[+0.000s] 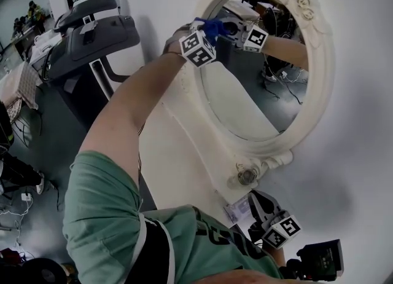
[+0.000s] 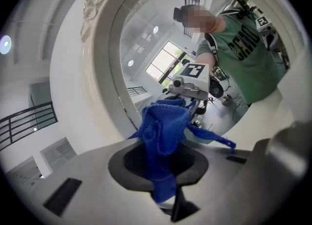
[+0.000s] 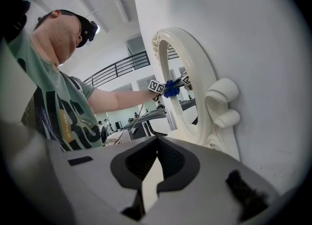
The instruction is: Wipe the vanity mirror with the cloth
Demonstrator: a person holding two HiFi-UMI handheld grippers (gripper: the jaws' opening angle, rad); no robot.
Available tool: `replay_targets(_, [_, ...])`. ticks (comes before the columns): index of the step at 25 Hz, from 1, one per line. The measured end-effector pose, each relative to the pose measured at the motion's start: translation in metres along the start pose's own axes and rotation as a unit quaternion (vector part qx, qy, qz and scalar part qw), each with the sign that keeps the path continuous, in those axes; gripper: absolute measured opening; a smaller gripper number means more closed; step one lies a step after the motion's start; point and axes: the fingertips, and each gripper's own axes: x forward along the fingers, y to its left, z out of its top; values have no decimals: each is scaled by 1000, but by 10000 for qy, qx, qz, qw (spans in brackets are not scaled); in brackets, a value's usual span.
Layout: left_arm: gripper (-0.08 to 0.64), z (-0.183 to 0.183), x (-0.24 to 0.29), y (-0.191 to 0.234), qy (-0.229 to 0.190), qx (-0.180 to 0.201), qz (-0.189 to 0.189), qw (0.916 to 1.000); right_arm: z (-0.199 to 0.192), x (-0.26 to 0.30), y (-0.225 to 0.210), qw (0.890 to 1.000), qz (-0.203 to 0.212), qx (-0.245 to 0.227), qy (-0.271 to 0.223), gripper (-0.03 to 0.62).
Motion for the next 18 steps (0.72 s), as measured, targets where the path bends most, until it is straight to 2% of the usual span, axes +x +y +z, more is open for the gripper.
replay_targets(2, [83, -1, 0, 0, -111, 2, -10, 9999, 3, 2, 0, 9999, 29, 147, -63, 12])
replay_targets(6, [81, -1, -1, -3, -286, -12, -77, 9996, -12, 3, -8, 9998, -22, 145, 134, 12])
replay_targets(10, [75, -5, 0, -7, -491, -327, -47, 9982, -17, 15, -7, 9991, 70, 402, 115, 12])
replay_targets(15, [74, -30, 0, -51, -571, -469, -259, 9969, -26, 26, -16, 9984, 75, 534, 171, 12])
replay_targets(18, [75, -46, -13, -101, -551, -477, -535, 9959, -28, 30, -13, 9983, 64, 522, 243, 12])
